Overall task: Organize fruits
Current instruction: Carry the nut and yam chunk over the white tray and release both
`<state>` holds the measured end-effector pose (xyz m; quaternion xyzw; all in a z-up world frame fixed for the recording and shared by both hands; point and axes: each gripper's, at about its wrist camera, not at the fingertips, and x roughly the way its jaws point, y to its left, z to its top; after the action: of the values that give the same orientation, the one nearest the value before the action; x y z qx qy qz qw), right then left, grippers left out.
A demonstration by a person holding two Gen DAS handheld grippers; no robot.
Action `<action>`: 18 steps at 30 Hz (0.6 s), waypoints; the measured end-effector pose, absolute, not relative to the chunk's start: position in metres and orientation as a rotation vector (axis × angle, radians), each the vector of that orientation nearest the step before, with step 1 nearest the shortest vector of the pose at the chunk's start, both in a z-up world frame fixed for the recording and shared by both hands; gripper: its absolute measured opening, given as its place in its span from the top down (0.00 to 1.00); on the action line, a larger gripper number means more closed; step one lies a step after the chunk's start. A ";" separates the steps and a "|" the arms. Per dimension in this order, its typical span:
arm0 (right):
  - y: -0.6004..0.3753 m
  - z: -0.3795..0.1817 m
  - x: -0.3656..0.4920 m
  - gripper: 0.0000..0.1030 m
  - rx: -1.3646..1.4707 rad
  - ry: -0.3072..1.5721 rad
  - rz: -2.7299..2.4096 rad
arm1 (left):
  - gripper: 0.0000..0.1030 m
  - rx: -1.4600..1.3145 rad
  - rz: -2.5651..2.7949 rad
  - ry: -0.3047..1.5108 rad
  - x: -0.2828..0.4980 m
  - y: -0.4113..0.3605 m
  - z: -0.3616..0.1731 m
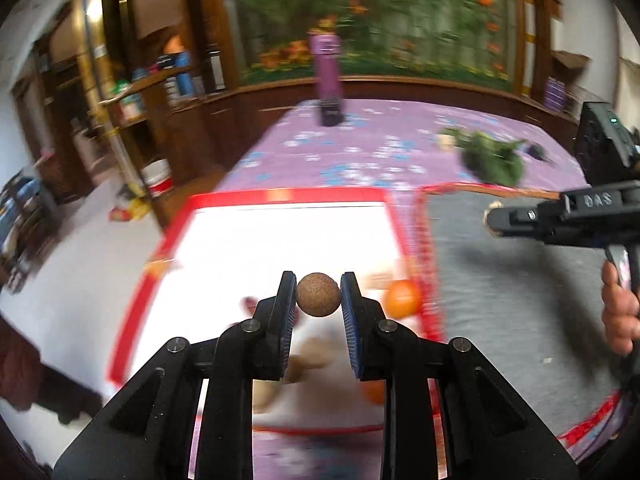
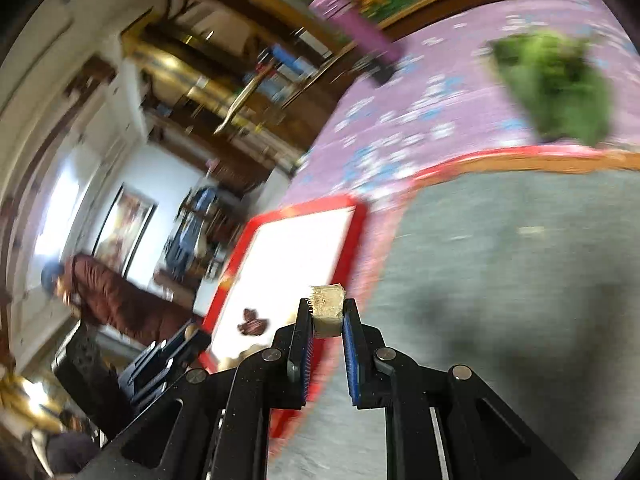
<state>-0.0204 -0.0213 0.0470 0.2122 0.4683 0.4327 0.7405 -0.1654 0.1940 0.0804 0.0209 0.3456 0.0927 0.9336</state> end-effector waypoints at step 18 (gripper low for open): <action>0.125 0.035 -0.068 0.72 0.064 1.009 0.872 | 0.76 -0.014 0.322 0.741 -0.170 0.238 0.048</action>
<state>-0.0683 0.1255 0.0345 0.0298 0.4678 0.4041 0.7855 -0.1703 0.2377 0.0482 -0.0069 0.3607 0.1565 0.9195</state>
